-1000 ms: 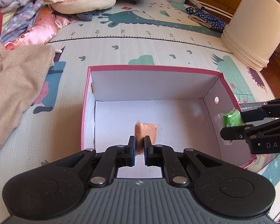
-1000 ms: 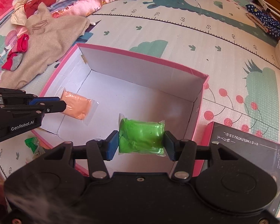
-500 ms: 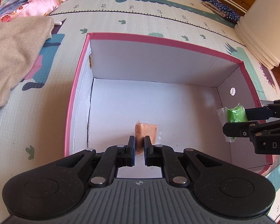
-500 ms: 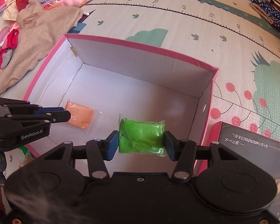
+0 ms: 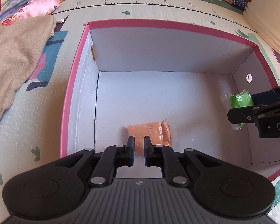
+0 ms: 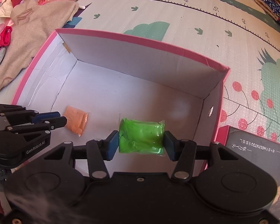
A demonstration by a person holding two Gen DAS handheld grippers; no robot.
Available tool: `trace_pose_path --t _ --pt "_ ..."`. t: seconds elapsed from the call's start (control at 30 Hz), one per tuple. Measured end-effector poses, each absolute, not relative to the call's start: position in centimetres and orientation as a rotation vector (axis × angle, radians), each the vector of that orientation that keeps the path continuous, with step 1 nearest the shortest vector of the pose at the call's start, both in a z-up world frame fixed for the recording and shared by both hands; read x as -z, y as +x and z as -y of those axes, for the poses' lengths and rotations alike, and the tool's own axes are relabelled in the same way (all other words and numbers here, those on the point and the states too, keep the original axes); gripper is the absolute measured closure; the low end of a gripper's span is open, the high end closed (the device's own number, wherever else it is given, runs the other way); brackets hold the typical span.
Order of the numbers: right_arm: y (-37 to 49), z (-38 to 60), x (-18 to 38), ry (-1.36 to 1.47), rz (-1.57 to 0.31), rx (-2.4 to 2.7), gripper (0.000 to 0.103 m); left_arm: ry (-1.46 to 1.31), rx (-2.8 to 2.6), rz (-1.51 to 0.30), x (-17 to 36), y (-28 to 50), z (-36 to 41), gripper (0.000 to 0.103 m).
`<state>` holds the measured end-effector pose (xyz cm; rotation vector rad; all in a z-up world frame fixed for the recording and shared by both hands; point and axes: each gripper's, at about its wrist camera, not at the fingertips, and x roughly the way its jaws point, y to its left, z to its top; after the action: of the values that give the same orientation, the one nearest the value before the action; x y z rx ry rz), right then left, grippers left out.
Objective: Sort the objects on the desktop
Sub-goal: 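Carry both packets over the pink shoebox and lower them inside, then open the left gripper to drop the peach packet into the box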
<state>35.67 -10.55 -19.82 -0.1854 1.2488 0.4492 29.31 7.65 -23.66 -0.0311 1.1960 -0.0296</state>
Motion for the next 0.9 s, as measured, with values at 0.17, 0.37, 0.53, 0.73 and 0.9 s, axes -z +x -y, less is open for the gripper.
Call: trace_pose_path --t 0.17,0.37,0.53,0.73,0.9 --pt "35.5 10.1 19.8 -0.205 -1.240 -0.456 0.051 0.003 0.021 -1.185 23.4 29.1 -7.2 0.078" --pt "35.4 9.4 20.1 -0.223 -1.240 -0.471 0.051 0.003 0.024 -1.161 22.7 28.6 -6.8 0.049" --pt "35.5 8.9 20.6 -0.226 -1.245 -0.477 0.051 -0.028 0.021 -1.147 22.2 28.3 -7.2 0.049" --pt "35.6 9.2 21.5 -0.222 -1.270 -0.471 0.051 -0.045 0.008 -1.108 20.8 28.1 -7.1 0.049" --pt "35.5 9.0 22.6 -0.238 -1.293 -0.477 0.051 -0.025 -0.003 -1.074 19.4 28.1 -6.7 0.049"
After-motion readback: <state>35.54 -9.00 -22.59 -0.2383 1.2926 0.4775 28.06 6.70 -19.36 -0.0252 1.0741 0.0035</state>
